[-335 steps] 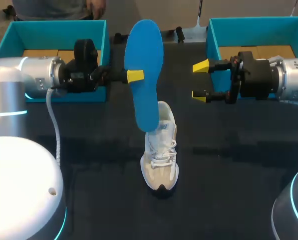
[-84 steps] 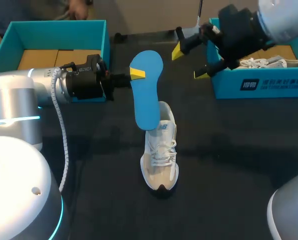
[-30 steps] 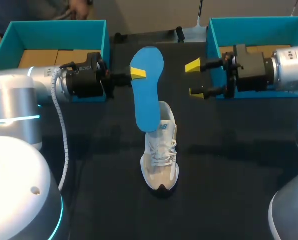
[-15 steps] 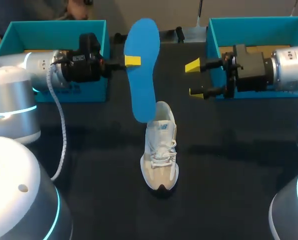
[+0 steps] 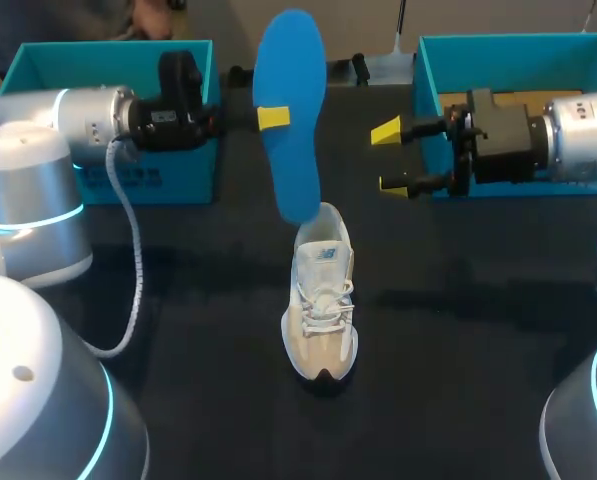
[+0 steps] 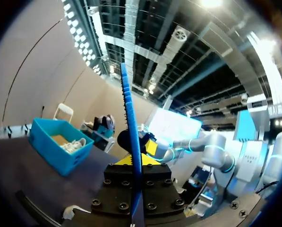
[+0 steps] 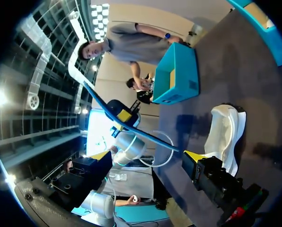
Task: Take the shoe out of the shoebox, open the shoe tongue, remove and reinsert the insole, then place the shoe into the shoebox
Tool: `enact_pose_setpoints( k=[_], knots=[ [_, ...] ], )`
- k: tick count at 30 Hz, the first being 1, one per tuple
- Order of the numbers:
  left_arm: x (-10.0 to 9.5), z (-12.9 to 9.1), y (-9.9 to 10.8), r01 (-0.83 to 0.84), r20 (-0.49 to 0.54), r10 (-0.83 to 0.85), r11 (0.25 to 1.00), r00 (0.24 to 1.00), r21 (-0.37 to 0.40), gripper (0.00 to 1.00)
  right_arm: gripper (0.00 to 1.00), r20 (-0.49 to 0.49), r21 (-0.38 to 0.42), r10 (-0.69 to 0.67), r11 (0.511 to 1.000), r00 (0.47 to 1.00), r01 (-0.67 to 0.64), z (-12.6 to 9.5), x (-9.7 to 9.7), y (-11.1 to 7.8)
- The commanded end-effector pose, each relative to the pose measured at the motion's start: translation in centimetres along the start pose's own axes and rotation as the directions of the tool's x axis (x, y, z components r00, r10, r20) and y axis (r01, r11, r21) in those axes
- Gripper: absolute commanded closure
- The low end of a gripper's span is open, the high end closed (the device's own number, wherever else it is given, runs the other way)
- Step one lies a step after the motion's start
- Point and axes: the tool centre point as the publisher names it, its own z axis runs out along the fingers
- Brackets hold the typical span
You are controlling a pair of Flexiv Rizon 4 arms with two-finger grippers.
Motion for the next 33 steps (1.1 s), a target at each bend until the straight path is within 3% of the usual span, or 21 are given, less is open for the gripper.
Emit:
enact_pose_setpoints(
  k=[1, 4, 6, 25, 27, 33],
  knots=[
    [0.2, -0.1, -0.3, -0.759, -0.007, 0.763, 0.642, 0.646, -0.113, 1.0, 0.0, 0.003, -0.001, 0.0, 1.0, 1.0, 0.0, 0.2, 0.0, 0.0],
    [0.2, -0.2, -0.5, -0.757, 0.018, 0.762, 0.645, 0.647, -0.107, 1.0, 0.0, 0.003, -0.001, 0.0, 1.0, 1.0, 0.0, 0.2, 0.0, 0.0],
    [0.2, -0.3, -0.7, -0.671, 0.059, 0.672, 0.74, 0.738, -0.039, 1.0, 0.0, 0.003, -0.001, 0.0, 1.0, 1.0, 0.0, 0.2, 0.0, 0.0],
    [0.2, -0.3, -0.7, -0.671, 0.059, 0.672, 0.74, 0.738, -0.039, 1.0, 0.0, 0.003, -0.001, 0.0, 1.0, 1.0, 0.0, 0.2, 0.0, 0.0],
    [-0.1, -0.7, -0.9, -0.72, 0.025, 0.72, 0.694, 0.694, -0.014, 1.0, 0.0, 0.003, -0.001, 0.0, 1.0, 1.0, 0.0, 0.2, 0.0, 0.0],
    [-0.4, -1.4, -1.5, -0.908, -0.12, 0.903, 0.418, 0.412, 0.035, 1.0, 0.0, 0.003, -0.001, 0.0, 1.0, 1.0, 0.0, 0.2, 0.0, 0.0]
  ],
)
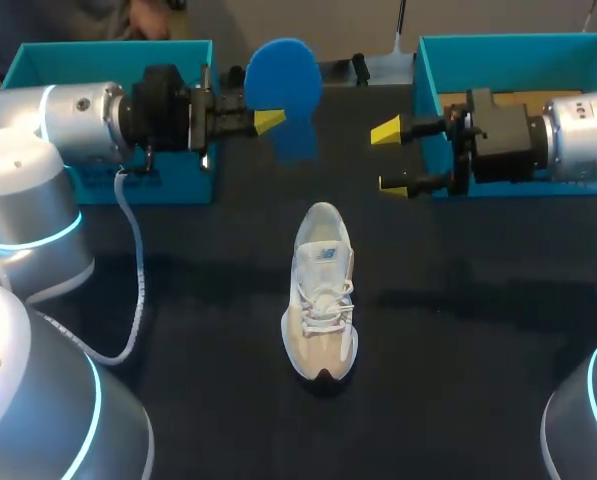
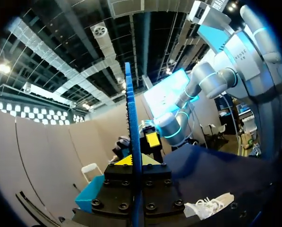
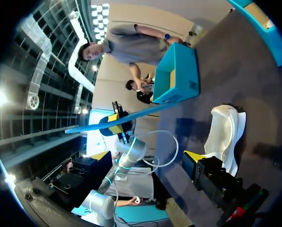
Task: Take the shoe out of the shoebox, open the shoe tongue, remove and reinsert the insole, then place the shoe into the shoebox
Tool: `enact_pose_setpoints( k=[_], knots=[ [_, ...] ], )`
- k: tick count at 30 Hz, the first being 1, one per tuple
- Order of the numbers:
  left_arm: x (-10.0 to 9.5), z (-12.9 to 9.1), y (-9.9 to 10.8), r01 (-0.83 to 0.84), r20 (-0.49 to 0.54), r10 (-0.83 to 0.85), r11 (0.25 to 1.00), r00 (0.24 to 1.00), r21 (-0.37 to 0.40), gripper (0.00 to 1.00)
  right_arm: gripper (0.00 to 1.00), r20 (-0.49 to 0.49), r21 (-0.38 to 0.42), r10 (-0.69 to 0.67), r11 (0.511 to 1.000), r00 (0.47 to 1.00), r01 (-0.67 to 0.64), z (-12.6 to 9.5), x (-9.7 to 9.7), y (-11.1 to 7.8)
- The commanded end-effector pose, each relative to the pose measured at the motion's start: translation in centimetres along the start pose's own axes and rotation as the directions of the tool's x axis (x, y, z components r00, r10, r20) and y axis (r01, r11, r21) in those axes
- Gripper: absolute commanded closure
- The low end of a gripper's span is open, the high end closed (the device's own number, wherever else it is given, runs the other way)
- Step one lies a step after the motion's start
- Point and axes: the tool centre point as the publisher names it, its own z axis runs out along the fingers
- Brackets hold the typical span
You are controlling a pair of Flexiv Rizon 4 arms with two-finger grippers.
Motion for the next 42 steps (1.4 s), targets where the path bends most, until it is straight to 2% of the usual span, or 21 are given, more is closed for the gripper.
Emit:
enact_pose_setpoints(
  k=[1, 3, 5, 6, 7, 9, 10, 13, 17, 19, 20, 22, 23, 25, 42],
  knots=[
    [-0.9, -0.8, 0.6, -0.28, -0.138, 0.286, 0.958, 0.948, 0.061, 1.0, 0.0, 0.004, -0.001, 0.001, 1.0, 1.0, -0.001, 0.2, 0.1, 0.0],
    [-0.7, -0.9, 0.6, -0.434, -0.183, 0.445, 0.896, 0.877, 0.096, 1.0, 0.0, 0.004, -0.001, 0.001, 1.0, 1.0, -0.001, 0.2, 0.1, 0.0],
    [-0.4, -0.9, 0.7, -0.609, -0.238, 0.624, 0.78, 0.744, 0.144, 1.0, 0.0, 0.004, -0.001, 0.001, 1.0, 1.0, -0.001, 0.2, 0.1, 0.0],
    [-0.6, -0.8, 0.8, -0.617, -0.197, 0.629, 0.777, 0.752, 0.125, 1.0, 0.0, 0.004, -0.001, 0.001, 1.0, 1.0, -0.001, 0.2, 0.1, 0.0],
    [-0.7, -0.8, 0.8, -0.673, -0.192, 0.686, 0.727, 0.702, 0.138, 1.0, 0.0, 0.004, -0.001, 0.001, 1.0, 1.0, -0.001, 0.2, 0.1, 0.0],
    [-0.6, -0.7, 1.3, -0.81, -0.201, 0.814, 0.573, 0.545, 0.124, 1.0, 0.0, 0.004, -0.001, 0.001, 1.0, 1.0, -0.001, 0.2, 0.1, 0.0],
    [-0.6, -0.6, 1.3, -0.81, -0.146, 0.815, 0.576, 0.561, 0.108, 1.0, 0.0, 0.004, -0.001, 0.001, 1.0, 1.0, -0.001, 0.2, 0.1, 0.0],
    [-0.4, -0.6, 1.3, -0.919, -0.133, 0.919, 0.384, 0.372, 0.084, 1.0, 0.0, 0.004, -0.001, 0.001, 1.0, 1.0, -0.001, 0.2, 0.1, 0.0],
    [0.1, -0.5, 1.5, -0.982, -0.099, 0.979, 0.181, 0.176, 0.048, 1.0, 0.0, 0.004, -0.001, 0.001, 1.0, 1.0, -0.001, 0.2, 0.1, 0.0],
    [0.4, -0.5, 1.7, -0.999, -0.099, 0.995, -0.004, -0.01, 0.054, 1.0, 0.0, 0.004, -0.001, 0.001, 1.0, 1.0, -0.001, 0.2, 0.1, 0.0],
    [0.5, -0.5, 1.8, -0.997, -0.099, 0.992, -0.068, -0.072, 0.045, 1.0, 0.0, 0.004, -0.001, 0.001, 1.0, 1.0, -0.001, 0.2, 0.1, 0.0],
    [0.5, -0.3, 2.0, -0.99, -0.095, 0.985, -0.139, -0.141, 0.03, 1.0, 0.0, 0.004, -0.001, 0.001, 1.0, 1.0, -0.001, 0.2, 0.1, 0.0],
    [0.4, -0.2, 2.2, -0.979, -0.111, 0.973, -0.202, -0.203, 0.017, 1.0, 0.0, 0.004, -0.001, 0.001, 1.0, 1.0, -0.001, 0.2, 0.1, 0.0],
    [0.0, 0.0, 2.3, -0.98, -0.116, 0.975, -0.194, -0.188, -0.04, 1.0, 0.0, 0.004, -0.001, 0.001, 1.0, 1.0, -0.001, 0.2, 0.1, 0.0],
    [0.0, 0.0, 2.3, -0.98, -0.116, 0.975, -0.194, -0.188, -0.04, 1.0, 0.0, 0.004, -0.001, 0.001, 1.0, 1.0, -0.001, 0.2, 0.1, 0.0]
  ],
)
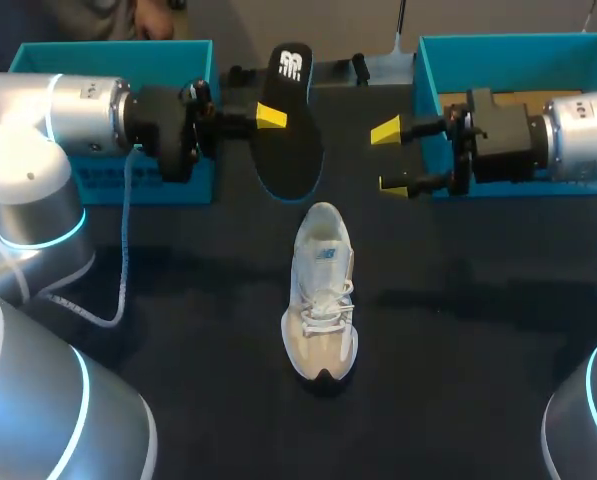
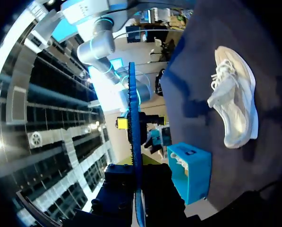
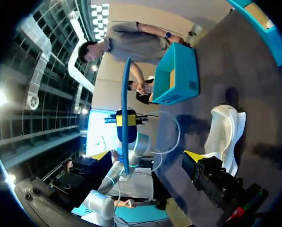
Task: Take the shoe out of the shoebox, open the shoe tongue, remove and reinsert the insole, then place the shoe into the shoebox
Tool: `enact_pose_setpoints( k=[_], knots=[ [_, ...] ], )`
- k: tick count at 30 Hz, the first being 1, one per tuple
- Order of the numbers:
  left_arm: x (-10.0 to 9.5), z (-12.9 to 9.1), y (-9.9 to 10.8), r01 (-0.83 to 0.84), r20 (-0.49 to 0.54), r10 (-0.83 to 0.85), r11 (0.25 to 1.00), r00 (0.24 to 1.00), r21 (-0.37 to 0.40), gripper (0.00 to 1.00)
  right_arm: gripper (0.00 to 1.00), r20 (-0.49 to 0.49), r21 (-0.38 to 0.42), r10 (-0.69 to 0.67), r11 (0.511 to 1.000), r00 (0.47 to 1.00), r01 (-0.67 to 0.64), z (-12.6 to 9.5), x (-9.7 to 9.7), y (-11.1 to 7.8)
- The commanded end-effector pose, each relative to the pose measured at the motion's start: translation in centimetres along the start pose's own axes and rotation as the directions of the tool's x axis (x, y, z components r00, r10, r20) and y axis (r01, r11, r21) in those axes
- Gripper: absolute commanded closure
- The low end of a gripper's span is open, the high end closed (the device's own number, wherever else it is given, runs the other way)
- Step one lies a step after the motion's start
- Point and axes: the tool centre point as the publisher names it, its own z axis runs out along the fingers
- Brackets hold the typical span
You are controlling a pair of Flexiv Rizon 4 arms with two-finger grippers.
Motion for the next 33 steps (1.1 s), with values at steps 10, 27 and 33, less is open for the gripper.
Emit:
enact_pose_setpoints(
  k=[10, 27, 33],
  knots=[
    [2.2, 0.4, -1.1, -0.298, 0.012, 0.301, 0.948, 0.953, -0.111, 1.0, 0.0, 0.001, -0.002, 0.0, 1.0, 1.0, 0.0, 0.2, 0.0, 0.0],
    [2.8, 1.4, -1.2, -0.195, -0.008, 0.195, 0.976, 0.981, -0.093, 1.0, 0.0, 0.01, 0.045, -0.097, 0.994, 0.995, 0.096, 2.5, -0.5, 0.1],
    [3.3, 2.3, -1.4, -0.179, -0.008, 0.179, 0.981, 0.984, -0.07, 1.0, 0.0, 0.0, 0.07, -0.138, 0.988, 0.99, 0.137, 3.7, -0.5, 0.3]
  ],
)
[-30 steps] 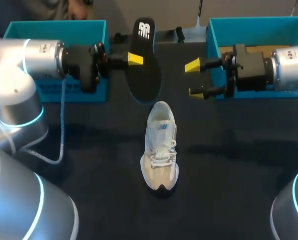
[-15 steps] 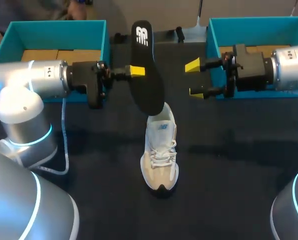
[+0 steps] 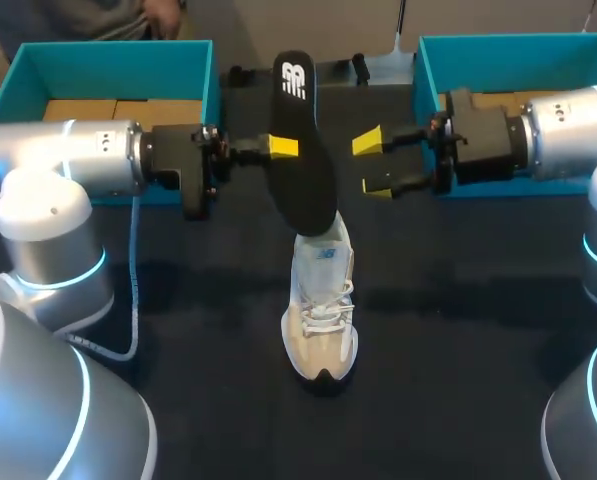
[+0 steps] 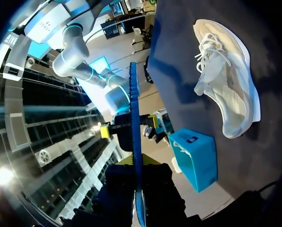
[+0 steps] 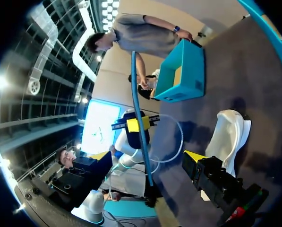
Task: Take the shoe out of the shoebox, open the shoe tongue, remove and reinsert the insole, then place the shoe into the shoebox
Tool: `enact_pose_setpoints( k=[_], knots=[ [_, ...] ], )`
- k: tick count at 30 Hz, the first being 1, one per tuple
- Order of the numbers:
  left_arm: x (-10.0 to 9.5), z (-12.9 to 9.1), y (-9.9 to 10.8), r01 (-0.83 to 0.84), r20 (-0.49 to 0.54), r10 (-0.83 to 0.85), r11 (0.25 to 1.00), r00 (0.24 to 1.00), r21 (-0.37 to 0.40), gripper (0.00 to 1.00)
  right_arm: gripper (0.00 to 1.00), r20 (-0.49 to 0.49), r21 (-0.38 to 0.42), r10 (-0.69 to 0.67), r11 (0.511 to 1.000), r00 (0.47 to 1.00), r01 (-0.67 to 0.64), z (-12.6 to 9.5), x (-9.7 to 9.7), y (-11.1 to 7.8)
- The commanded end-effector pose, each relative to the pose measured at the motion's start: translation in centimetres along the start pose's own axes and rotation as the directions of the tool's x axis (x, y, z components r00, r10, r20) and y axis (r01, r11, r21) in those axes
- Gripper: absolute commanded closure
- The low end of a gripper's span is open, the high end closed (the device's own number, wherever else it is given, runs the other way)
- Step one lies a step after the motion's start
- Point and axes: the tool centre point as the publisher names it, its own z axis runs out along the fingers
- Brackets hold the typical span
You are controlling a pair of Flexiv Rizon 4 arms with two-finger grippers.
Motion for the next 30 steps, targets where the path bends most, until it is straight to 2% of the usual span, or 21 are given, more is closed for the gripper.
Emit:
enact_pose_setpoints(
  k=[1, 8, 9, 14, 18, 21, 25, 30],
  knots=[
    [0.6, 0.9, 0.3, 0.007, 0.003, -0.007, 1.0, 1.0, 0.007, 1.0, 0.0, -0.006, 0.022, -0.027, 0.999, 1.0, 0.027, 1.4, -0.3, 0.8],
    [0.7, 1.7, 0.3, 0.032, 0.013, -0.032, 0.999, 0.999, -0.003, 1.0, 0.0, -0.043, 0.053, -0.055, 0.997, 0.998, 0.057, 3.3, -0.4, 1.1],
    [0.7, 1.8, 0.3, 0.033, 0.012, -0.033, 0.999, 0.999, -0.004, 1.0, 0.11, -0.047, 0.057, -0.058, 0.997, 0.997, 0.061, 3.5, -0.4, 1.1],
    [0.9, 2.2, 0.2, 0.049, 0.003, -0.049, 0.999, 0.999, -0.006, 1.0, 0.2, -0.062, 0.063, -0.067, 0.995, 0.996, 0.071, 4.3, -0.4, 1.2],
    [0.9, 2.4, 0.2, 0.052, 0.003, -0.052, 0.999, 0.999, -0.012, 1.0, 0.48, -0.072, 0.068, -0.067, 0.995, 0.995, 0.072, 4.7, -0.5, 1.1],
    [0.9, 2.4, 0.2, 0.053, 0.005, -0.053, 0.998, 0.999, -0.018, 1.0, 0.55, -0.076, 0.068, -0.067, 0.995, 0.995, 0.072, 4.9, -0.6, 1.0],
    [0.8, 2.5, 0.2, 0.055, 0.006, -0.055, 0.998, 0.998, -0.024, 1.0, 0.56, -0.083, 0.07, -0.069, 0.995, 0.994, 0.075, 5.1, -0.6, 0.9],
    [0.8, 2.5, 0.2, 0.055, 0.007, -0.055, 0.998, 0.998, -0.032, 1.0, 0.65, -0.087, 0.075, -0.074, 0.994, 0.993, 0.081, 5.2, -0.4, 1.0]
  ],
)
